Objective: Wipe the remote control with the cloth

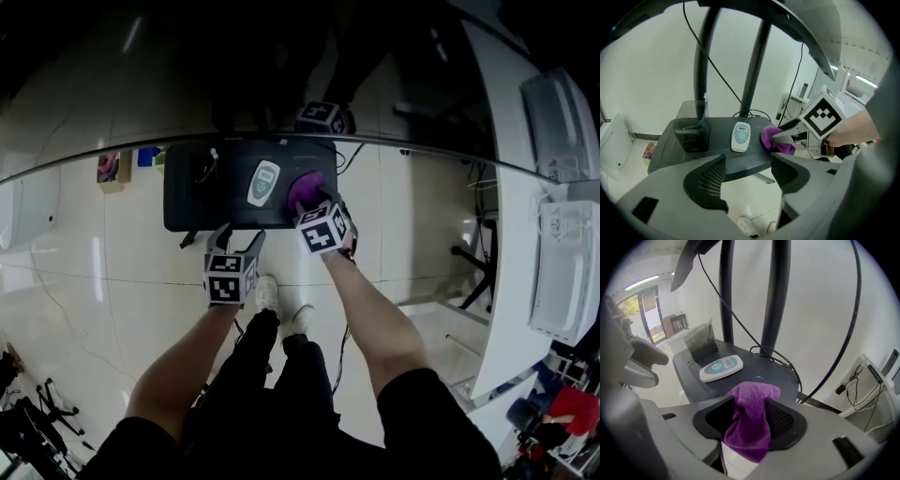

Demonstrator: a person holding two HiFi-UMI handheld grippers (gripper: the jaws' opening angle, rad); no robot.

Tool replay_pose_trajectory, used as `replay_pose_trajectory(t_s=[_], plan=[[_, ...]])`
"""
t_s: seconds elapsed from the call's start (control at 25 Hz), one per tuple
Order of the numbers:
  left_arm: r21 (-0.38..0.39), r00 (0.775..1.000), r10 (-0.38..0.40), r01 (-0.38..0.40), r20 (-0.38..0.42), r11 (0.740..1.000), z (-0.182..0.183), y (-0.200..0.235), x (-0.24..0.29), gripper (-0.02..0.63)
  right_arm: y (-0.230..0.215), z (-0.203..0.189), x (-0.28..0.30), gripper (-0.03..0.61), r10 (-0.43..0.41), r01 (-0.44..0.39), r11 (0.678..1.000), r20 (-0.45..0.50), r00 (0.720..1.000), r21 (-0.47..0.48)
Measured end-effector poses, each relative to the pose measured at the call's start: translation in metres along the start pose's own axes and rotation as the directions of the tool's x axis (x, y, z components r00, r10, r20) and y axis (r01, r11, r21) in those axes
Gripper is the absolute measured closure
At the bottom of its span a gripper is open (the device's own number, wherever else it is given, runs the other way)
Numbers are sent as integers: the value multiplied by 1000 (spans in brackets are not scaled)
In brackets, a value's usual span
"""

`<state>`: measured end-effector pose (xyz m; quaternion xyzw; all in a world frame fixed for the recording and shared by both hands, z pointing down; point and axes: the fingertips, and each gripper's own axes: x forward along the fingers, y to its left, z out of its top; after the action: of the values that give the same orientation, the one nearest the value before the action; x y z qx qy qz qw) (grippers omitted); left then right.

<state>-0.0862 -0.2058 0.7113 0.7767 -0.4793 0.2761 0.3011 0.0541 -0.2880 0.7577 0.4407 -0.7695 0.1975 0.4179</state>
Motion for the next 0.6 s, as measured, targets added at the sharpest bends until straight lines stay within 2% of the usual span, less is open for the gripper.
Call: replay_pose_trajectory(t_s=[0.08,0.24,0.48,0.6], plan=[[6,1000,-5,5,26,1000,10,-4,-14,321,2,6,-23,336,-1,1,1000,29,1000,3],[39,994,-38,34,103,999,40,-28,-55,322,16,32,-105,336,9,-9,1000,153,988,2],[164,969,-120,85,215,983,81,-94,-141,324,47,54,-246,341,41,-49,999,322,946,16],[214,960,-159,109,231,971,86,-129,-184,384,63,54,-307,376,54,-60,998,387,920,4]])
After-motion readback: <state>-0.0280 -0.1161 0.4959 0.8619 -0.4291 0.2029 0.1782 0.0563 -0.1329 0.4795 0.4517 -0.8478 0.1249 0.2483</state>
